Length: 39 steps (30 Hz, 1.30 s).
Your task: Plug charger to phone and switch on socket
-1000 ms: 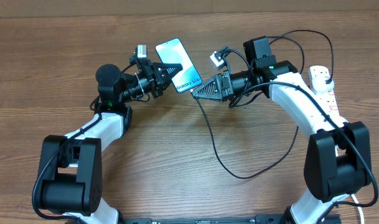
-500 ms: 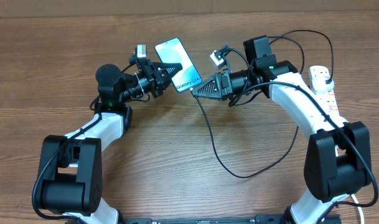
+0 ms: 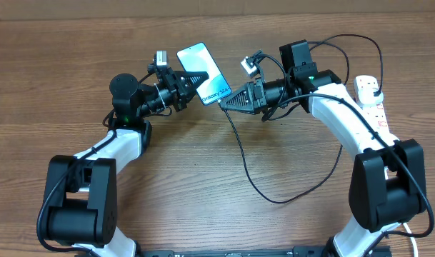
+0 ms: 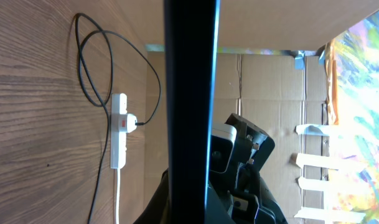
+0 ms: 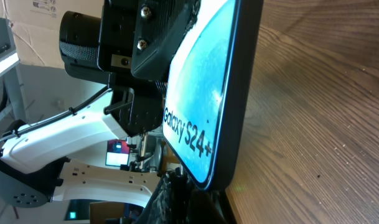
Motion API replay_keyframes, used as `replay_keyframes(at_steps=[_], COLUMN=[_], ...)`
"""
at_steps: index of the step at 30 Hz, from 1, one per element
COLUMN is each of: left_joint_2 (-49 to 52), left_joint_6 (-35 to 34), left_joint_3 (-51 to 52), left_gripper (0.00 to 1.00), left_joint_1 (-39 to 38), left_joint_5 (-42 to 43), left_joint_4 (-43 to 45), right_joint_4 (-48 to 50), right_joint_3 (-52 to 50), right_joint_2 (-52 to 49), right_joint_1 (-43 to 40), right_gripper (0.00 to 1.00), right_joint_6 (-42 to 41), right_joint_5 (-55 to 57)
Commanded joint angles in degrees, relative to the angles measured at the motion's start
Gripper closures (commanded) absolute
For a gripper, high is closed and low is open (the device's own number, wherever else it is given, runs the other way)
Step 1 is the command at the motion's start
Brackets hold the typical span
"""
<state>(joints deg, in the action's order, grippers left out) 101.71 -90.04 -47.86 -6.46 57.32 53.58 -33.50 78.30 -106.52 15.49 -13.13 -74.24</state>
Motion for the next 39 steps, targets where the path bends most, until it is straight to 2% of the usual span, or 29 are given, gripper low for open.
replay_keyframes(at_steps=[1, 11, 23, 39], left_joint_2=[-0.1, -0.1, -0.2, -0.2], left_joint_6=[1.3, 1.3, -0.3, -4.8], left_joint_3=[-1.1, -1.1, -1.1, -1.1], left_gripper=[0.96, 0.96, 0.96, 0.96], left_joint_1=[-0.9, -1.1, -1.1, -1.1], left_joint_5=[2.5, 3.0, 3.1, -1.2], left_joint_4=[0.7, 0.7, 1.2, 2.5], right_joint_4=[0.9, 6.3, 8.9, 11.0], right_joint_3=[-0.3, -0.3, -0.3, -0.3], right_joint_2=[1.0, 1.0, 1.0, 1.0], right_joint_1=[0.3, 0.3, 0.3, 0.3], right_gripper=[0.96, 0.96, 0.96, 0.96], right_joint_6=[-0.7, -8.2, -11.0, -10.9], right_joint_5=[0.5, 1.9, 3.7, 2.0])
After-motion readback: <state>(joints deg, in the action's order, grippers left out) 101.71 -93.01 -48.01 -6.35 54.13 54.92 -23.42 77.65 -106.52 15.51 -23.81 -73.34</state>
